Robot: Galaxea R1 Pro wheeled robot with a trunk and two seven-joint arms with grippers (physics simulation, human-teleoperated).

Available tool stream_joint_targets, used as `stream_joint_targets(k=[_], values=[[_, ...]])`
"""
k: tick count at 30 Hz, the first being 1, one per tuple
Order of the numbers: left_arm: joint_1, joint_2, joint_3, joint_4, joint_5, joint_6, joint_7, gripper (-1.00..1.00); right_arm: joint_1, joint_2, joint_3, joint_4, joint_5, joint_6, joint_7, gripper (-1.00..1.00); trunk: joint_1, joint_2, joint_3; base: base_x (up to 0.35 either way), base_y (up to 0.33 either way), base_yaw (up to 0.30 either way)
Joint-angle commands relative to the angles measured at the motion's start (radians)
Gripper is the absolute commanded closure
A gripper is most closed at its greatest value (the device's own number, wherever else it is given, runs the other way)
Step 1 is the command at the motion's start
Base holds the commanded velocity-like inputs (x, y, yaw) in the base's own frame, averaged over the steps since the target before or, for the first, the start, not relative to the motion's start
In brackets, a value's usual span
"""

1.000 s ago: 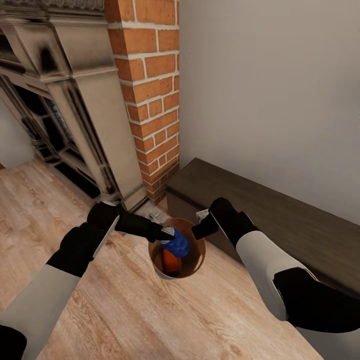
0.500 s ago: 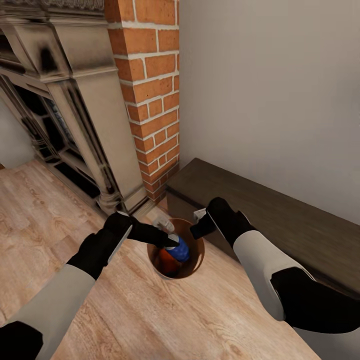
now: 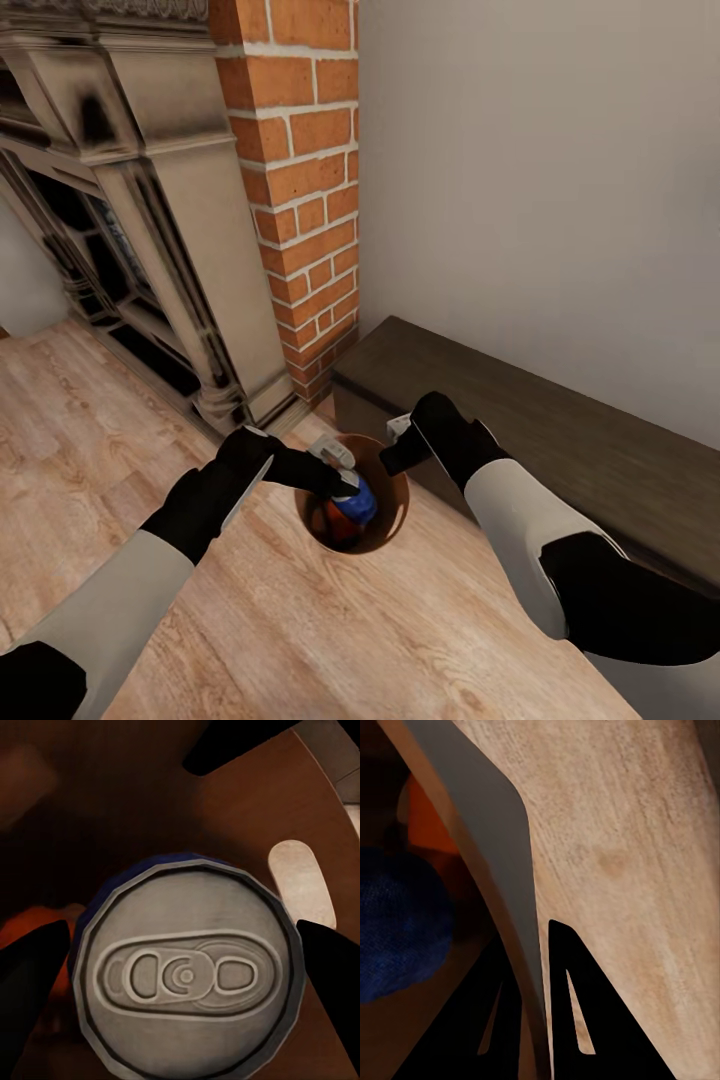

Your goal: Put the three can of soda from the living room inside the tash can in the kitchen.

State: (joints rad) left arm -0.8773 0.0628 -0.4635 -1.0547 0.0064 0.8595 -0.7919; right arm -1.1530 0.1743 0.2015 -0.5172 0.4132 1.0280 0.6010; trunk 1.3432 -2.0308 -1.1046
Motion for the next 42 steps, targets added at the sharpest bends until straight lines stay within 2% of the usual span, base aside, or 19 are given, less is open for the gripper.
stream_joint_targets(k=[1, 3, 4, 21, 24, 27, 29, 30, 31, 35, 38, 39, 40, 41, 42], values=[[0.000, 0.002, 0.001, 0.050, -0.042, -0.020, 0.003, 1.00, 0.000, 0.000, -0.001, 0.000, -0.073, 0.019, 0.029, 1.00, 0.000, 0.000, 0.000, 0.000, 0.000, 0.000], [0.000, 0.002, 0.000, 0.050, -0.042, -0.020, 0.006, 1.00, -0.001, 0.000, -0.001, 0.000, -0.073, 0.019, 0.028, 1.00, 0.000, 0.000, 0.000, 0.000, 0.000, 0.000], [0.000, 0.002, 0.000, 0.050, -0.042, -0.021, 0.008, -1.00, -0.001, 0.000, -0.001, 0.000, -0.073, 0.019, 0.028, 1.00, 0.000, 0.000, 0.000, 0.000, 0.000, 0.000], [0.002, 0.006, 0.003, 0.035, -0.033, -0.028, 0.019, -1.00, -0.001, -0.005, -0.001, 0.000, -0.073, 0.019, 0.028, 1.00, 0.000, 0.000, 0.000, 0.000, 0.000, 0.000], [0.003, 0.011, 0.007, 0.001, -0.028, -0.055, 0.009, -1.00, -0.001, -0.008, -0.001, 0.000, -0.073, 0.019, 0.029, 1.00, 0.000, 0.000, 0.000, 0.000, 0.000, 0.000], [0.013, 0.019, 0.014, -0.053, -0.025, -0.066, -0.032, -1.00, -0.001, -0.010, -0.001, 0.003, -0.073, 0.019, 0.029, 1.00, 0.000, 0.000, 0.000, 0.000, 0.000, 0.000], [0.017, 0.038, 0.022, -0.095, -0.025, -0.070, -0.077, -1.00, -0.001, -0.011, -0.002, 0.005, -0.073, 0.019, 0.029, 1.00, 0.000, 0.000, 0.000, 0.000, 0.000, 0.000], [0.018, 0.061, 0.034, -0.125, -0.024, -0.070, -0.102, -1.00, -0.001, -0.011, -0.002, 0.005, -0.073, 0.019, 0.029, 1.00, 0.000, 0.000, 0.000, 0.000, 0.000, 0.000], [0.020, 0.088, 0.054, -0.159, -0.022, -0.069, -0.120, -1.00, -0.001, -0.011, -0.002, 0.006, -0.073, 0.019, 0.029, 1.00, 0.000, 0.000, 0.000, 0.000, 0.000, 0.000], [0.021, 0.146, 0.120, -0.249, -0.021, -0.063, -0.155, -1.00, -0.001, -0.012, -0.003, 0.006, -0.073, 0.019, 0.029, 1.00, 0.000, 0.000, 0.000, 0.000, 0.000, 0.000], [0.028, 0.202, 0.172, -0.327, -0.020, -0.052, -0.220, -1.00, -0.001, -0.012, -0.003, 0.006, -0.073, 0.019, 0.029, 1.00, 0.000, 0.000, 0.000, 0.000, 0.000, 0.000], [0.030, 0.213, 0.186, -0.339, -0.020, -0.050, -0.237, -1.00, -0.001, -0.013, -0.003, 0.007, -0.073, 0.019, 0.029, 1.00, 0.000, 0.000, 0.000, 0.000, 0.000, 0.000], [0.032, 0.232, 0.225, -0.359, -0.019, -0.047, -0.276, -1.00, -0.001, -0.012, -0.003, 0.007, -0.073, 0.019, 0.029, 1.00, 0.000, 0.000, 0.000, 0.000, 0.000, 0.000], [0.033, 0.240, 0.249, -0.366, -0.019, -0.046, -0.297, -1.00, -0.001, -0.012, -0.003, 0.007, -0.073, 0.019, 0.029, 1.00, 0.000, 0.000, 0.000, 0.000, 0.000, 0.000], [0.036, 0.252, 0.309, -0.376, -0.018, -0.045, -0.344, -1.00, -0.001, -0.013, -0.003, 0.007, -0.073, 0.019, 0.029, 1.00, 0.000, 0.000, 0.000, 0.000, 0.000, 0.000]])
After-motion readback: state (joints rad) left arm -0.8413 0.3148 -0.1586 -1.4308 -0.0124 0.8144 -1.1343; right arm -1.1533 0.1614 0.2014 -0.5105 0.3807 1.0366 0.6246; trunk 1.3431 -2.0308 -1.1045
